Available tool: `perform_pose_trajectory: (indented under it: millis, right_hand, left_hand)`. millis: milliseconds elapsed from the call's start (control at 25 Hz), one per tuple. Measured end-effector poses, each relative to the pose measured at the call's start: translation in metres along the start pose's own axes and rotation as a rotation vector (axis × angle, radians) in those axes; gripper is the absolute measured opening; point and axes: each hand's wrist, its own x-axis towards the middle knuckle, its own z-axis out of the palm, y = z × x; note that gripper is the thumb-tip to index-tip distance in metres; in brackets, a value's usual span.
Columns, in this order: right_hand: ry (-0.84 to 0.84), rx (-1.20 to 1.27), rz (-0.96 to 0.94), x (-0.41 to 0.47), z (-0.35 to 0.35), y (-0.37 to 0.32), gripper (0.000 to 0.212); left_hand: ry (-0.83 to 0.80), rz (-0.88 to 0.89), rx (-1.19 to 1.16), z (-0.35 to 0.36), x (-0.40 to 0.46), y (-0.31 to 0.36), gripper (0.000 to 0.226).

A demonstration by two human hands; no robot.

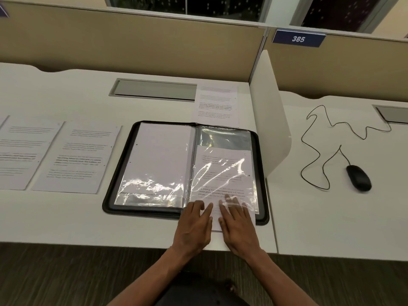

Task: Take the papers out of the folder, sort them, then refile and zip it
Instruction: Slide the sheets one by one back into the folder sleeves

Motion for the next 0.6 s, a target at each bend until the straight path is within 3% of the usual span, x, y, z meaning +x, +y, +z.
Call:
perform_pose_trajectory:
  millis: [240, 480, 600]
  right_hand:
    - [0.052, 0.092, 0.025, 0.009, 0.0, -0.009, 0.05]
    - [-0.085, 0.037, 0.04, 0.027, -0.003, -0.01, 0.059]
    - [-0.065, 0.044, 0.041, 0.032, -0.005, -0.014, 0.058]
  left_hand:
    - [0.025, 0.041, -0.011, 0.009, 0.016, -0.017, 0.032]
    - [-0.043, 0.087, -0.085, 0.009, 0.015, -0.018, 0.036]
    - [-0.042, 0.081, -0.156, 0.006, 0.016, -0.022, 0.034]
